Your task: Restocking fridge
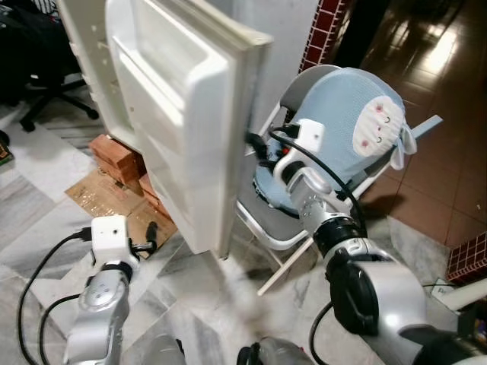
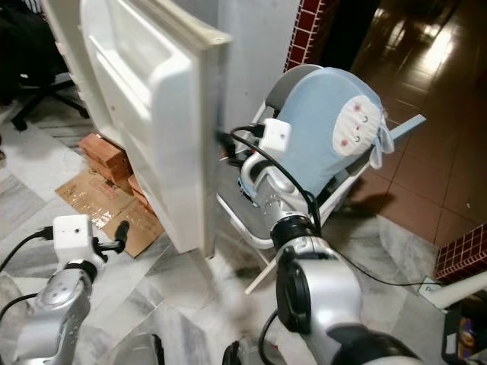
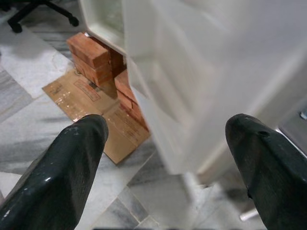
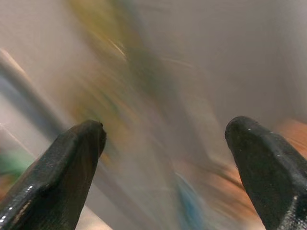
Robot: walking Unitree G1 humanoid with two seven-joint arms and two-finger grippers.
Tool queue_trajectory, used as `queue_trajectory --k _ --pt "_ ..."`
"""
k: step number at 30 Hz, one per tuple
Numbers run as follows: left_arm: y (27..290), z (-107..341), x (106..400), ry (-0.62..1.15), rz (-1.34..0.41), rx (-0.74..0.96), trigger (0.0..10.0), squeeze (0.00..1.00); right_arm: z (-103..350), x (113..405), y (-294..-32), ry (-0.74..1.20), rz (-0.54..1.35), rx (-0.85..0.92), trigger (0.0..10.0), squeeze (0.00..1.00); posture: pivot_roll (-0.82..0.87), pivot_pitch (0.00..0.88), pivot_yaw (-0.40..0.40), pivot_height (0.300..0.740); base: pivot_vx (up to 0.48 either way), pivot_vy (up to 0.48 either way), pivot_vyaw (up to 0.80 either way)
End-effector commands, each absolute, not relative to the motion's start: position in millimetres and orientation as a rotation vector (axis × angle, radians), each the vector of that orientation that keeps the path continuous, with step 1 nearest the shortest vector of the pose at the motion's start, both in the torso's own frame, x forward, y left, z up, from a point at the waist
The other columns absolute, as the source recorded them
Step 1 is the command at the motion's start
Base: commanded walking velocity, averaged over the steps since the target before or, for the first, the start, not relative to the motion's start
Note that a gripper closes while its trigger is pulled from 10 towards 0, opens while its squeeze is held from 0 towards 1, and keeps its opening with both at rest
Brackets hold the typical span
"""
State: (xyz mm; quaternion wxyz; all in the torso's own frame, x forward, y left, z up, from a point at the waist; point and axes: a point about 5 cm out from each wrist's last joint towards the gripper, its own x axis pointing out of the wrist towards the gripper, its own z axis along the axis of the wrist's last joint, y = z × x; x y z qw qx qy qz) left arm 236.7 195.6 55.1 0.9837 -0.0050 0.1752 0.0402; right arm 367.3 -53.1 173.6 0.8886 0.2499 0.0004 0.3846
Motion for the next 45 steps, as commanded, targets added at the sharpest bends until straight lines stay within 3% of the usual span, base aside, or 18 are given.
queue_trajectory --k 1,4,6,7,12,22,34,45 --pt "197.7 51.6 235.7 0.378 0.081 0.006 10.0 0.00 196.0 345.6 -45.8 -0.087 1.092 0.460 10.0 0.00 0.14 0.001 -0.099 0.740 0.000 0.000 0.00" --pt "197.3 51.1 236.5 0.386 0.074 0.005 10.0 0.00 168.8 332.8 -69.7 0.011 1.142 0.370 10.0 0.00 0.12 0.002 -0.096 0.740 0.000 0.000 0.00" --pt "196.6 50.0 236.7 0.392 0.067 0.005 10.0 0.00 136.4 340.6 -92.0 0.119 1.002 0.174 10.0 0.00 0.12 0.003 -0.093 0.740 0.000 0.000 0.00" --pt "196.3 49.5 237.0 0.394 0.061 0.003 10.0 0.00 116.0 343.3 -109.3 0.195 0.891 -0.011 10.0 0.00 0.11 0.003 -0.090 0.740 0.000 0.000 0.00" --pt "194.0 48.9 239.0 0.398 0.044 0.006 10.0 0.00 94.2 352.7 -141.6 0.354 0.612 -0.200 10.0 0.00 0.10 0.015 -0.083 0.740 0.000 0.000 0.00" --pt "193.9 48.9 238.9 0.396 0.047 0.008 10.0 0.00 87.5 353.3 -131.1 0.349 0.607 -0.242 10.0 0.00 0.11 0.015 -0.091 0.740 0.000 0.000 0.00" --pt "191.9 51.1 237.8 0.369 0.031 -0.035 10.0 0.00 80.3 341.6 -149.0 0.237 0.241 -0.053 10.0 0.00 0.07 0.046 -0.077 0.740 0.000 0.000 0.00" --pt "188.7 51.2 233.9 0.371 -0.003 -0.042 10.0 0.00 69.9 327.9 -152.2 0.272 0.177 -0.011 10.0 0.00 0.07 0.065 -0.077 0.740 -0.193 0.097 -0.38"
